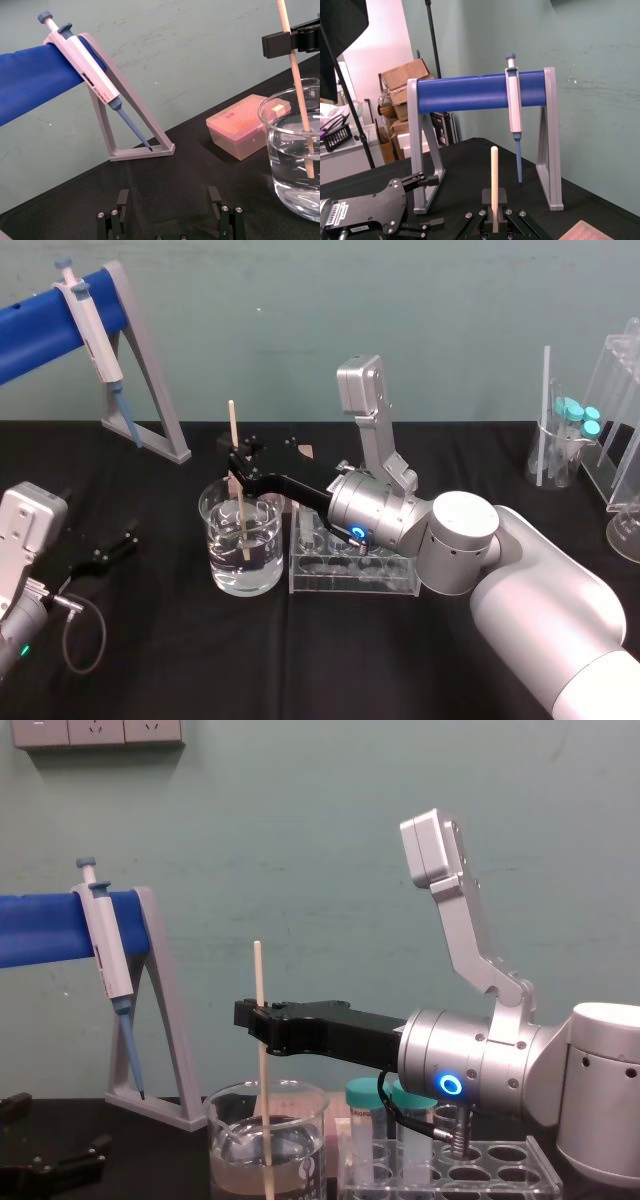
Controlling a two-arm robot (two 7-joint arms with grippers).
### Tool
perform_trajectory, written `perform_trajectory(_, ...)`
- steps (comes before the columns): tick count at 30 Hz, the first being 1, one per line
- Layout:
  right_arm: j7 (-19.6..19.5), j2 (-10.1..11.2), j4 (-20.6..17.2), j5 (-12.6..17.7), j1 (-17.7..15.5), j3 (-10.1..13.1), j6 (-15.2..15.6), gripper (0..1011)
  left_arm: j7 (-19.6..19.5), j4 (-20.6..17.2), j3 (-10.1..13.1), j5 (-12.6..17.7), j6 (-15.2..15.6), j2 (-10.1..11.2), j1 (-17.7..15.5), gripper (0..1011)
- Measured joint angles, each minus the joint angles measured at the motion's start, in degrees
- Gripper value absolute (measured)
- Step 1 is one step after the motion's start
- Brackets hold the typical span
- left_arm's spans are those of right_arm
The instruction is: Hold the thermometer with one hand and immerse one end into the beaker, then reinsert it into the test tube rack.
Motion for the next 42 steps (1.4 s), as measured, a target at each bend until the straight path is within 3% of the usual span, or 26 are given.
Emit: perform_trajectory(42,0.0,0.0,0.0,0.0,0.0,0.0,0.0,53,0.0,0.0,0.0,0.0,0.0,0.0,0.0,1004)
